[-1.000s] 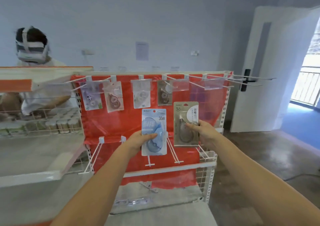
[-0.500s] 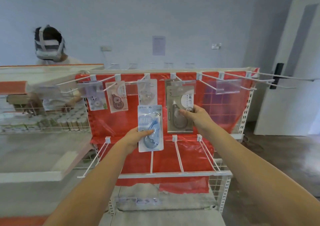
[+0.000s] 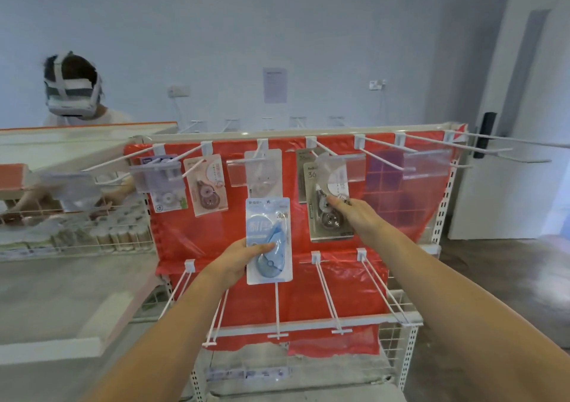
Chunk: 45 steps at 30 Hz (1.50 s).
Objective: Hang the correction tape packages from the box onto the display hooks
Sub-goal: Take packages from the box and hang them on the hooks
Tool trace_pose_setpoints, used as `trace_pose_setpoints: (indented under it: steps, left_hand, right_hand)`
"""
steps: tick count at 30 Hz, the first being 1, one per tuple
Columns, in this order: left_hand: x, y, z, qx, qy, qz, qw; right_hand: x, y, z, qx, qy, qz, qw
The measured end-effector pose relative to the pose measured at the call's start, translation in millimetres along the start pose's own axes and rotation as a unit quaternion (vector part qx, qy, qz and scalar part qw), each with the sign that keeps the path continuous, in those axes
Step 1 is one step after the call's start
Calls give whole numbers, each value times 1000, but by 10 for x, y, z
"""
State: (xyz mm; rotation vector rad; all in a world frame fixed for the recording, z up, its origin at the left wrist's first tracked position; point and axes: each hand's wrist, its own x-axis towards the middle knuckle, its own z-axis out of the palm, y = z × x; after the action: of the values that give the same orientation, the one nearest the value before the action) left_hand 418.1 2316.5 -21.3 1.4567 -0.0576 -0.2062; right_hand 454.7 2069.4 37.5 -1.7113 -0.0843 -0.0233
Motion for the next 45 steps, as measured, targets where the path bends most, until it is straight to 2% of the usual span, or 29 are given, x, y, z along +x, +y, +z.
trace_pose_setpoints:
  steps: [9, 17, 24, 26, 27, 30, 32, 36, 45]
  left_hand:
    - [386, 39, -323, 22, -29, 6, 999]
    - [570, 26, -470, 32, -48, 4, 998]
    - [670, -50, -411, 48, -72, 10, 996]
    - [734, -87, -314, 61, -82, 9, 995]
    - [764, -109, -241, 68, -84, 7, 994]
    - [819, -138, 52, 88, -93, 3, 992]
    - [821, -137, 290, 102, -119, 5, 988]
    - [787, -85, 827, 119, -125, 23, 985]
    - [551, 27, 1957, 95, -124, 64, 986]
  right_hand:
    - [771, -109, 325, -2, 20, 41, 999]
    - [912, -304, 452, -122, 82, 19, 989]
    - [824, -12, 300, -51, 65, 6, 997]
    - [748, 140, 137, -181, 110, 2, 977]
    - [696, 194, 33, -267, 116, 7, 957]
    - [516, 283, -319, -463, 78, -3, 883]
    - [373, 300, -555, -534, 44, -10, 844]
    - [134, 303, -1067, -601, 27, -3, 799]
    - [-130, 240, -1977, -621, -1, -31, 783]
